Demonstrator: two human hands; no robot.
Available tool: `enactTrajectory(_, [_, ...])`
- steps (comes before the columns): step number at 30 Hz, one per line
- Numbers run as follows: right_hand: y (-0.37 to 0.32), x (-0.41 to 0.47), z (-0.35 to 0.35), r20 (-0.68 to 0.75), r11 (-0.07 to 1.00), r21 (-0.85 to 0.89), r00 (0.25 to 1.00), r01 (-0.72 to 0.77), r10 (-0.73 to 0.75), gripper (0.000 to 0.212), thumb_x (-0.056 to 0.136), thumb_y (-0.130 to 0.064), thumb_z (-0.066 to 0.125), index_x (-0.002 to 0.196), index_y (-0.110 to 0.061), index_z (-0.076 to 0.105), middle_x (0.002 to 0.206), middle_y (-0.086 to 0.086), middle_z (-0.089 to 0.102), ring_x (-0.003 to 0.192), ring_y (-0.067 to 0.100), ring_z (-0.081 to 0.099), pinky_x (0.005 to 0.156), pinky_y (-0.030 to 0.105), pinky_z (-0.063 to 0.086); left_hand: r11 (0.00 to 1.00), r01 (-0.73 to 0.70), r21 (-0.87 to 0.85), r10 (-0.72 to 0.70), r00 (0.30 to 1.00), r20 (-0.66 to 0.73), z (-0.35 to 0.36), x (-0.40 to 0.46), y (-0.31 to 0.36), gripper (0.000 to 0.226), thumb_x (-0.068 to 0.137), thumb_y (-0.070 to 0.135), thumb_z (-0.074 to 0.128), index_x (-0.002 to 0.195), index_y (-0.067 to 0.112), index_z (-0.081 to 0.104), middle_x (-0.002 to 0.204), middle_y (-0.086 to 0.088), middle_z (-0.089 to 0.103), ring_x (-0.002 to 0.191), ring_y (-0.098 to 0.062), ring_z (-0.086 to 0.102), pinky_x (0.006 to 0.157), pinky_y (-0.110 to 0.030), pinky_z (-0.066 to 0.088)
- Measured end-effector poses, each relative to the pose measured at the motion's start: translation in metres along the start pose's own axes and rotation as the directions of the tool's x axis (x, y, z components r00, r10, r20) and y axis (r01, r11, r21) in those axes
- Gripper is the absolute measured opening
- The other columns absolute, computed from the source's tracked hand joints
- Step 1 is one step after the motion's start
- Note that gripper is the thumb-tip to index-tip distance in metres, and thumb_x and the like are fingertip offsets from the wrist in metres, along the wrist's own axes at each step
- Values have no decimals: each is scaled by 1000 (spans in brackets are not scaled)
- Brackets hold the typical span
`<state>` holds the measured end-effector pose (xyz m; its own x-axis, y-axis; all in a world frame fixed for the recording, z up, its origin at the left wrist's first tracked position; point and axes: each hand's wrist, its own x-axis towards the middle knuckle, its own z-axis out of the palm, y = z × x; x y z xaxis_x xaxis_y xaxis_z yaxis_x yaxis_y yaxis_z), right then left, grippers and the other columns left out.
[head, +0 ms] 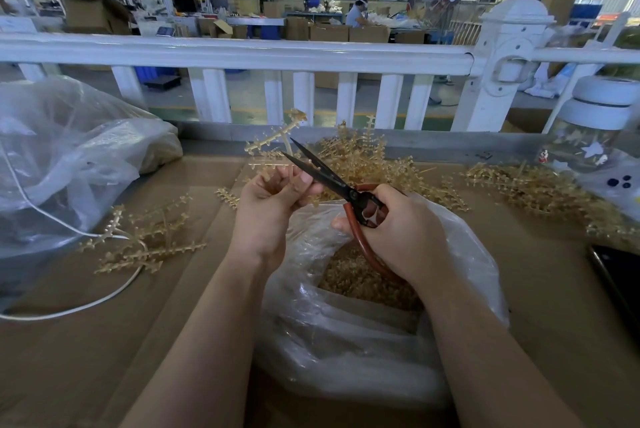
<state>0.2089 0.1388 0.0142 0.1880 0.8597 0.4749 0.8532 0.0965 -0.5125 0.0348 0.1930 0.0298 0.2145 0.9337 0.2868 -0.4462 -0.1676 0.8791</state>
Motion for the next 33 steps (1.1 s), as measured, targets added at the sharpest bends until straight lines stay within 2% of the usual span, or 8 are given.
enactTrajectory(5, [1, 0, 0, 32, 999, 35, 999, -22, 21, 70, 61, -90, 54, 102, -34, 66, 79, -20, 64, 73, -4, 59, 60, 17, 49, 1000, 2, -9, -2, 1000, 1, -1, 0, 0, 18, 80, 11, 67, 67, 21, 71, 72, -2, 71, 71, -12, 67, 76, -25, 51])
enactTrajectory(10, [0, 0, 0, 41, 998, 44, 998, -38, 36, 68, 63, -87, 60, 103, -32, 68, 79, -17, 66, 72, 1, 63, 64, 25, 56, 999, 11, -49, -11, 1000, -4, -1, 1, 1, 13, 78, 11, 68, 69, 20, 69, 73, -3, 69, 69, -13, 66, 69, -21, 52])
enactTrajectory(16, [0, -1, 0, 27, 1000, 13, 999, -28, 28, 63, 66, -87, 61, 102, -35, 65, 79, -21, 65, 70, -5, 59, 57, 15, 47, 1000, -6, -14, 6, 1000, -15, 0, 1, 1, 17, 77, 10, 69, 65, 22, 71, 70, -2, 70, 67, -14, 67, 71, -24, 52])
enactTrajectory(19, [0, -2, -1, 2, 1000, -2, 1000, -11, 11, 65, 66, -88, 57, 102, -35, 64, 83, -21, 66, 75, -2, 62, 60, 14, 47, 997, -15, 76, 17, 1000, -25, 0, 1, -1, 13, 85, 1, 66, 76, 10, 68, 69, -7, 69, 66, -17, 65, 75, -31, 50])
enactTrajectory(25, [-3, -2, -1, -15, 1000, 2, 1000, 15, -15, 69, 65, -89, 52, 102, -33, 65, 85, -17, 69, 77, 2, 64, 61, 15, 50, 992, -37, 123, 40, 999, -25, 0, 1, -2, 17, 86, -4, 63, 76, 9, 68, 69, -6, 70, 65, -18, 65, 70, -26, 52])
enactTrajectory(28, [-3, -2, 0, -19, 1000, 11, 1000, 16, -16, 74, 63, -92, 47, 99, -30, 66, 81, -17, 68, 74, 1, 63, 60, 17, 51, 993, -40, 112, 43, 999, -19, 0, 2, -2, 16, 86, -4, 63, 77, 8, 67, 70, -6, 69, 66, -18, 64, 71, -27, 52])
enactTrajectory(33, [-3, -2, 0, -27, 1000, 14, 1000, 11, -10, 68, 63, -91, 50, 94, -32, 66, 73, -18, 62, 67, -4, 59, 52, 11, 41, 991, -53, 122, 55, 998, -11, 0, 1, -4, 15, 90, -1, 60, 80, 9, 66, 71, -5, 70, 68, -17, 64, 68, -25, 51])
